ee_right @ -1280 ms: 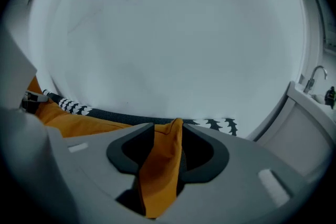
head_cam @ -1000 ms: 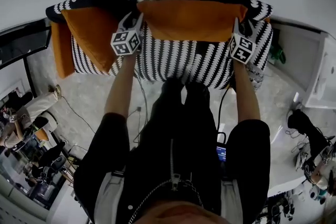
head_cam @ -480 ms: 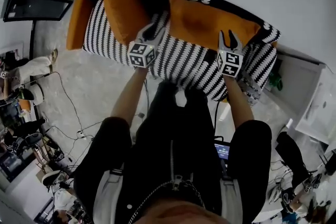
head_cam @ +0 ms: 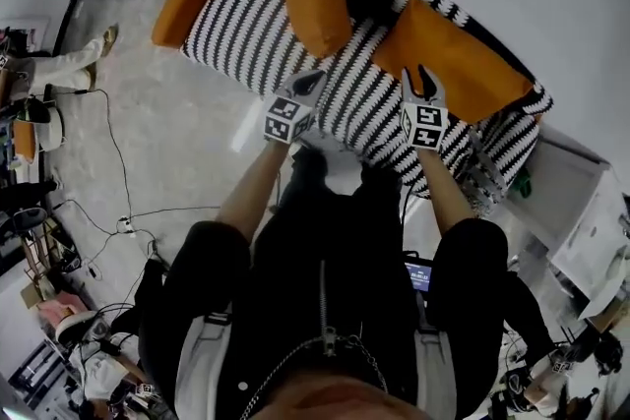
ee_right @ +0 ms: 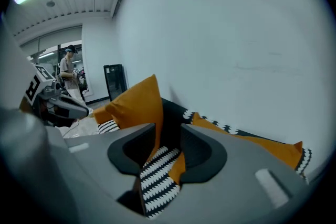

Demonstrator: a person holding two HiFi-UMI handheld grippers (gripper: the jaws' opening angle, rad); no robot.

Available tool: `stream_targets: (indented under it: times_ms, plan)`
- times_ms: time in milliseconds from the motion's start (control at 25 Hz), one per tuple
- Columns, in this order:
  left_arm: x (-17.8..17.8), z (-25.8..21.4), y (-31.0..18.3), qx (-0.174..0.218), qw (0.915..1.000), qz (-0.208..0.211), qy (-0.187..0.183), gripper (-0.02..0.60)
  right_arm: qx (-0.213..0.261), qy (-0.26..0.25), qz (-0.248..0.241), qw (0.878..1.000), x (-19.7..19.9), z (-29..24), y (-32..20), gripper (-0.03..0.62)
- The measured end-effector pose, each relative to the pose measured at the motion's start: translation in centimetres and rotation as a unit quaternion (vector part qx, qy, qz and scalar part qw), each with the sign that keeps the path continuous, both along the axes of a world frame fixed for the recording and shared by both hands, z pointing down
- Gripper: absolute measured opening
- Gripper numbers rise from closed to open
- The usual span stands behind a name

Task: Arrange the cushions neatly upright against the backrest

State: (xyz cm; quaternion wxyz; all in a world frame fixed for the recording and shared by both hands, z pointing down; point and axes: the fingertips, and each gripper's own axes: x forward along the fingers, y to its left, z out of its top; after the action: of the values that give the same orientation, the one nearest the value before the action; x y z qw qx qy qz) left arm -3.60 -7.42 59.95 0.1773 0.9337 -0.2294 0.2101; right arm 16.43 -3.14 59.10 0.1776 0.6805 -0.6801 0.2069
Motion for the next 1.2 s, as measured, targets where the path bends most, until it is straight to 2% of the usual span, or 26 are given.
stream_targets:
  times_ms: [120, 240, 360, 480, 600, 760, 1000, 1200]
  plan:
    - [-7.6, -0.2, -0.1, 0.001, 0.9999, 0.011, -0.005, 0.010, 0.006, 0.003, -0.017, 1.000, -7.3, -1.4, -2.1, 0.130]
    - [-14.2, -1.0, -1.4, 0.006, 0.9999, 0.010, 0.001, 0.011, 0.020, 0.002, -0.012, 1.000, -12.7, -3.6, -4.7, 0.132]
    - [-19.3, -1.5, -3.4, 0.015, 0.9999, -0.003, 0.002, 0.011, 0.033, 0.011, -0.021, 0.999, -17.4, -5.4, -7.4, 0.132]
    - [-22.7, -1.9, -5.3, 0.022, 0.9993, -0.028, 0.008, 0.011, 0.039, 0.018, -0.033, 0.999, -20.8, -6.3, -9.5, 0.138]
    - [-24.7, -2.1, -6.8, 0.025, 0.9986, -0.044, 0.014, 0.011, 0.043, 0.026, -0.048, 0.998, -22.9, -6.9, -11.1, 0.140]
    - [-26.1, -2.0, -8.5, 0.023, 0.9982, -0.053, 0.013, 0.011, 0.046, 0.043, -0.057, 0.996, -23.7, -7.6, -13.5, 0.146]
    - [-27.9, -1.5, -12.6, 0.016, 0.9984, -0.054, 0.005, 0.011, 0.055, 0.053, -0.040, 0.996, -23.1, -9.1, -20.3, 0.170]
    - [-26.9, -2.2, -18.5, 0.021, 0.9987, -0.046, -0.002, 0.011, 0.036, 0.060, -0.015, 0.997, -20.6, -8.3, -27.6, 0.178]
